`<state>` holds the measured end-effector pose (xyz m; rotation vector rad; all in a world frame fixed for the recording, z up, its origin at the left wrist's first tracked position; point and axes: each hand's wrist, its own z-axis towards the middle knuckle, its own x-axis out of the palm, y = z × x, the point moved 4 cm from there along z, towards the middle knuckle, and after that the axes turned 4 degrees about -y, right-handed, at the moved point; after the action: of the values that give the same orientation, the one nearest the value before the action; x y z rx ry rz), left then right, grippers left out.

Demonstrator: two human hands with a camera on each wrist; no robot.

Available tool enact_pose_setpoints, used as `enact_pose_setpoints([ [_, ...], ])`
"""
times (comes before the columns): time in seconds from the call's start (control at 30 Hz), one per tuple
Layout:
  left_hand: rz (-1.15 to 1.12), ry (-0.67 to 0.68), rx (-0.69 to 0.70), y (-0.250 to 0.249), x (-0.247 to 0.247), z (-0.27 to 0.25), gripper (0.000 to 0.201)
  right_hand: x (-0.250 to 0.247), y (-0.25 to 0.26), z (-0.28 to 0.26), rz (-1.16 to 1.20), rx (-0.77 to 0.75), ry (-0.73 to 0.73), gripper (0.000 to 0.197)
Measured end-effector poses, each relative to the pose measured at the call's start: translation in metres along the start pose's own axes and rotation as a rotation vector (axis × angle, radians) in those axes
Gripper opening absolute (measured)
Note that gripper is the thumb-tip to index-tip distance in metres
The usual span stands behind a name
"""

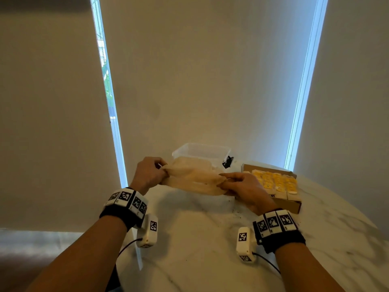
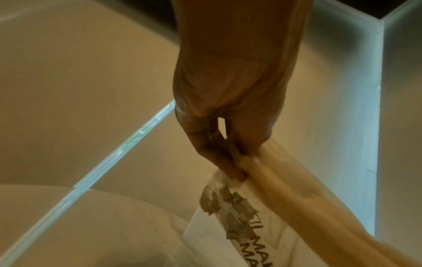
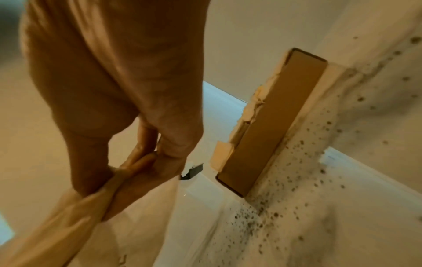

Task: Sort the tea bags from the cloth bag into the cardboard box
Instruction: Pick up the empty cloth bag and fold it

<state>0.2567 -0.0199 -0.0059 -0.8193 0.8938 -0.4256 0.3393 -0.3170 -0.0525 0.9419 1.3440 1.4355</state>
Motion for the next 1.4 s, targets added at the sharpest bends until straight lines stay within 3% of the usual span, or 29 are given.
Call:
enact_pose_setpoints([
  [0.1,0.097,-0.033,0.031,-0.008,0.011,-0.007,0.023,0.009,-0.002,0.001,-0.237,-0.083,-0.161,0.02],
  [0.17,0.147,0.036,0.043,-0.012,0.022,-0.012,0.02,0.012,-0.006,0.003,-0.341,-0.113,-0.271,0.016],
  [0.23,0.05,0.222,0.001,-0.016,0.036,-0.015,0.005,0.011,-0.006,0.004,-0.394,-0.111,-0.324,0.01],
  [0.3,-0.135,0.459,-0.087,-0.022,0.044,-0.018,0.022,0.01,-0.007,0.003,-0.386,-0.06,-0.287,0.006],
  [0.37,-0.26,0.554,-0.149,-0.027,0.043,-0.018,0.031,0.012,-0.008,0.003,-0.331,0.008,-0.209,0.009],
  [0.53,-0.093,0.26,0.02,-0.023,0.019,0.003,0.016,0.015,0.0,-0.007,0.199,0.164,0.136,0.032],
  [0.6,0.007,0.169,0.056,-0.022,0.013,0.007,0.011,0.012,0.006,-0.01,0.256,0.139,0.245,0.033],
  [0.7,0.242,0.02,0.074,-0.019,0.005,0.014,0.021,0.007,0.01,-0.007,0.085,0.058,0.142,0.024],
  [0.77,0.412,0.007,0.051,-0.019,0.004,0.014,0.026,0.006,0.008,-0.005,-0.04,0.022,0.013,0.016],
  [0.87,0.475,0.245,0.084,-0.026,0.019,0.01,0.017,0.011,0.003,-0.003,-0.081,-0.025,-0.111,0.007],
  [0.93,0.197,0.477,0.056,-0.031,0.031,0.002,0.009,0.014,0.001,-0.004,-0.058,-0.034,-0.136,0.006],
  [1.0,-0.108,0.682,-0.048,-0.036,0.038,-0.008,0.025,0.016,-0.001,-0.003,-0.047,-0.016,-0.143,0.007],
  [1.07,-0.216,0.745,-0.095,-0.039,0.038,-0.011,0.027,0.016,-0.004,-0.001,-0.055,0.016,-0.081,0.013],
  [1.17,-0.208,0.669,-0.075,-0.035,0.03,-0.002,0.024,0.015,-0.005,-0.001,0.085,0.093,0.142,0.026],
  [1.27,-0.044,0.42,0.056,-0.03,0.013,0.011,0.018,0.008,0.001,-0.007,0.314,0.122,0.303,0.034],
  [1.4,0.214,0.046,0.132,-0.028,0.0,0.02,0.035,0.002,0.009,-0.005,0.056,0.027,0.158,0.023],
])
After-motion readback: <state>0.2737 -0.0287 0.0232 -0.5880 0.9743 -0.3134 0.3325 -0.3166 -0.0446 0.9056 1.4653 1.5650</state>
